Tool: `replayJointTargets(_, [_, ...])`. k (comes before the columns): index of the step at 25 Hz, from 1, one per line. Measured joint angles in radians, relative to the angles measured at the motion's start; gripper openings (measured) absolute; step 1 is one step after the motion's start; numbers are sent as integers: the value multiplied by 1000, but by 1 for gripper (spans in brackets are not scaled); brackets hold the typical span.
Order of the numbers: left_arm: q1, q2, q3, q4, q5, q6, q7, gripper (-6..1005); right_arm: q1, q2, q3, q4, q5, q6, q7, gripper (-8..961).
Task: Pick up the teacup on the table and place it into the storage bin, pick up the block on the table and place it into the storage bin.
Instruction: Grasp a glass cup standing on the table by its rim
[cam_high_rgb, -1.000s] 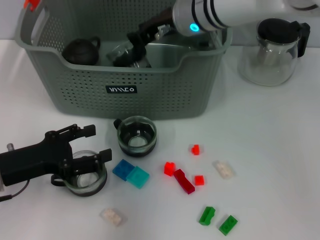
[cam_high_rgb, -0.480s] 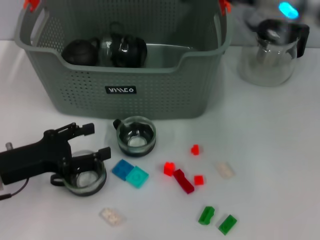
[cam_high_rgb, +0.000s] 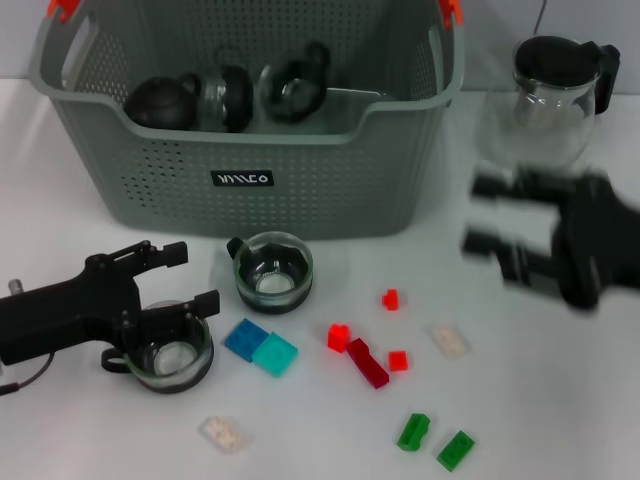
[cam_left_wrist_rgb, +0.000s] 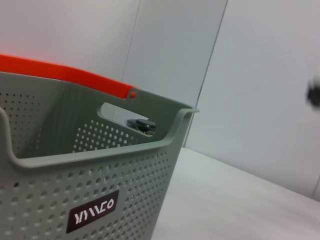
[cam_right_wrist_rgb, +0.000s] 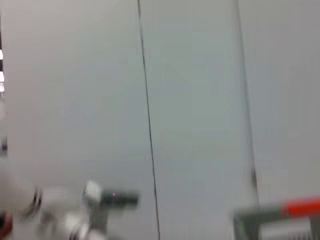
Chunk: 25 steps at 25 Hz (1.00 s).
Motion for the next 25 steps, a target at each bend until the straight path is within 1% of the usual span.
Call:
replayJointTargets(2, [-1, 2, 5, 13, 4, 8, -22, 872, -48, 2, 22, 2, -80, 10, -49, 557])
replayJointTargets(5, [-4, 4, 13, 72, 8, 48, -99, 872, -78, 11, 69, 19, -173, 32, -68, 556])
replayJointTargets(8, [-14, 3, 15, 193, 9, 102, -252, 873, -71, 14, 119, 52, -253, 39, -64, 556])
replayJointTargets(10, [-29, 3, 38, 297, 21, 120, -420, 873, -64, 15, 140, 65, -274, 39, -63, 557])
replayJointTargets(12, [-41, 4, 97, 398, 46, 135, -599, 873, -60, 17, 152, 68, -278, 39, -62, 557])
replayJointTargets(15, [-56, 1, 211, 586, 113, 148, -855, 873, -58, 19, 156, 69, -275, 33, -60, 557])
replayJointTargets(17, [-68, 2, 264, 691, 164, 157, -960, 872, -55, 19, 157, 69, -274, 30, -60, 557])
replayJointTargets(19, [-93, 7, 307, 777, 236, 177, -1024, 872, -50, 19, 157, 69, -273, 30, -60, 556])
replayJointTargets(21, [-122, 12, 345, 827, 321, 201, -1056, 871, -46, 18, 157, 69, -273, 26, -60, 556])
replayJointTargets(22, [-143, 12, 378, 844, 381, 213, -1071, 871, -45, 18, 158, 69, -273, 25, -60, 556])
replayJointTargets(23, [-157, 11, 402, 854, 426, 217, -1080, 871, -44, 18, 160, 69, -272, 24, -60, 556])
replayJointTargets(25, [-175, 0, 448, 865, 487, 216, -1085, 870, -41, 18, 163, 69, -272, 24, -60, 556])
